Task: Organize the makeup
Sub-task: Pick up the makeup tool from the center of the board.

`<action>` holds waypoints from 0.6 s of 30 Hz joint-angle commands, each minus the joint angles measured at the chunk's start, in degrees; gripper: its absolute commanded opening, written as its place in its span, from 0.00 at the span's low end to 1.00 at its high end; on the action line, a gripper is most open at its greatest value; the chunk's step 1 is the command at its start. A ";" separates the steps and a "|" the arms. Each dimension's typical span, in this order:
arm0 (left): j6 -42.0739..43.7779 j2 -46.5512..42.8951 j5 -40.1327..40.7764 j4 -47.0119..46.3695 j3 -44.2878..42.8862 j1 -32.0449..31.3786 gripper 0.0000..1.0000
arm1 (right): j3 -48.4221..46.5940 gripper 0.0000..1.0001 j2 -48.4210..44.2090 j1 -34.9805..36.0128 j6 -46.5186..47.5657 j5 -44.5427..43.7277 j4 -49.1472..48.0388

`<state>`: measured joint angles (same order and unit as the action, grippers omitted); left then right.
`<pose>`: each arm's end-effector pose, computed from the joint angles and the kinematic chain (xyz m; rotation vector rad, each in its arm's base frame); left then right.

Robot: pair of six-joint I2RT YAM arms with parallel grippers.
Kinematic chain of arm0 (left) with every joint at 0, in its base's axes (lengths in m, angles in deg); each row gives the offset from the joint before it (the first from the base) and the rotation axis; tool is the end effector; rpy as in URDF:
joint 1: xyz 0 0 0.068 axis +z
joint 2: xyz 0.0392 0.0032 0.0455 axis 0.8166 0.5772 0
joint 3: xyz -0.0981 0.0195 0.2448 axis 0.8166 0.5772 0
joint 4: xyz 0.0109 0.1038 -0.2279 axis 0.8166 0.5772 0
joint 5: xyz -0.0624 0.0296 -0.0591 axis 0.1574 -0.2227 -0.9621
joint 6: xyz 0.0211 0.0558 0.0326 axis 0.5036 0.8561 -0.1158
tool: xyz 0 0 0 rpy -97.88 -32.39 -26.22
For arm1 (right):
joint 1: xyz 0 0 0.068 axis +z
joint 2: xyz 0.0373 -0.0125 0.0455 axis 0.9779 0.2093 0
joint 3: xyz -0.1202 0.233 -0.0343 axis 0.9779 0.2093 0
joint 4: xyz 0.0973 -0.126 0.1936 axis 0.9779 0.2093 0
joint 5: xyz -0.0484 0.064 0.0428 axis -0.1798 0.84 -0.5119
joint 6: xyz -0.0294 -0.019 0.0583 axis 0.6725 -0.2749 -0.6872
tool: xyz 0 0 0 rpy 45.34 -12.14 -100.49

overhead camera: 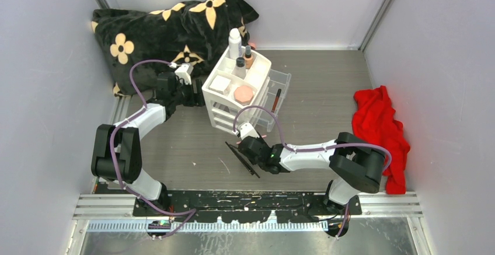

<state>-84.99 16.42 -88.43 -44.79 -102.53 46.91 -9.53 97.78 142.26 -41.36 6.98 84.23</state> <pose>0.3392 -0.0688 0.2070 0.1408 2.1638 -0.6544 0.1516 0.2527 0.1360 -0.8000 2.1767 0.0233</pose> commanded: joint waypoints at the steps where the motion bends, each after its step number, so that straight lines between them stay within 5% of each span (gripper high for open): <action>1: 0.02 -0.35 0.02 -2.38 -1.89 -0.16 0.71 | -0.04 0.46 0.03 -0.64 -0.07 -0.18 -2.13; 18: -0.08 -0.59 -0.09 -2.38 -2.07 -0.16 0.72 | -1.46 0.54 -2.91 -0.69 3.53 -5.33 -6.91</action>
<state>-85.01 16.46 -88.45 -44.79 -102.53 46.91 -9.51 93.95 141.82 -41.14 5.28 81.76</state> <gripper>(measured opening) 0.715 0.529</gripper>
